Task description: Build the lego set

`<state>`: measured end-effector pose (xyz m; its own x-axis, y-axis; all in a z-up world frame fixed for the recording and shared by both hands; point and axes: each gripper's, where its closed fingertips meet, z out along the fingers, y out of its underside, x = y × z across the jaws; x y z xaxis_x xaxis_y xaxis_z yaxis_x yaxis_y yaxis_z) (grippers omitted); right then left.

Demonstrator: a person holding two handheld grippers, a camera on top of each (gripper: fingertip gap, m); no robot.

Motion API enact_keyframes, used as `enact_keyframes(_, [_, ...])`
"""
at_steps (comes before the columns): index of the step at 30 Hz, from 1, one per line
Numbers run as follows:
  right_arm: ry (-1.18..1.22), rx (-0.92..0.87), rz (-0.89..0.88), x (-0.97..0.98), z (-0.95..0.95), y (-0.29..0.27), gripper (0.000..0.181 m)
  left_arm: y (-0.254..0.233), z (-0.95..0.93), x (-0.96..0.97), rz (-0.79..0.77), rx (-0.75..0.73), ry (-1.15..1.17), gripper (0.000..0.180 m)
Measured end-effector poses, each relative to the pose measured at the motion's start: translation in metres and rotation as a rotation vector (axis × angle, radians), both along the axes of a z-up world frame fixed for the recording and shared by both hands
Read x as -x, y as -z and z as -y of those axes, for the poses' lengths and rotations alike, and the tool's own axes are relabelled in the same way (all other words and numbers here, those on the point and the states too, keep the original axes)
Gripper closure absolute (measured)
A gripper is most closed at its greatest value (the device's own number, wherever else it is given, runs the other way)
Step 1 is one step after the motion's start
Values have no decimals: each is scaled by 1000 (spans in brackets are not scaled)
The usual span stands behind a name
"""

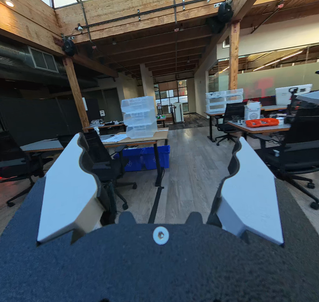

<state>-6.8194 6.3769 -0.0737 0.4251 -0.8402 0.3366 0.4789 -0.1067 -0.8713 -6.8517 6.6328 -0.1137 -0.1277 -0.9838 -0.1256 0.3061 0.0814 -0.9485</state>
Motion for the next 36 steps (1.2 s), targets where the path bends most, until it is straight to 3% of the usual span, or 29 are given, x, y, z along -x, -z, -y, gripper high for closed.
enact_keyframes(8, [-225,-40,-82,-253,-147,-17,78,-15,-151,-182,-50,-14,-311,26])
enact_keyframes(16, [-513,-44,-142,-401,-372,14,91,65,-344,-257,-189,70,-576,27])
enact_keyframes(19, [-487,-30,-131,-466,-444,24,97,87,-422,-302,-258,114,-601,23])
enact_keyframes(23, [-503,10,-210,-556,-543,16,96,71,-511,-384,-241,178,-573,28])
enact_keyframes(30, [-437,-7,-162,-687,-647,7,102,23,-627,-562,-129,30,-500,38])
enact_keyframes(32, [-427,33,-172,-727,-673,16,114,20,-659,-611,-106,21,-480,38])
enact_keyframes(36, [-359,29,-88,-822,-722,5,117,28,-732,-705,-83,3,-469,38])
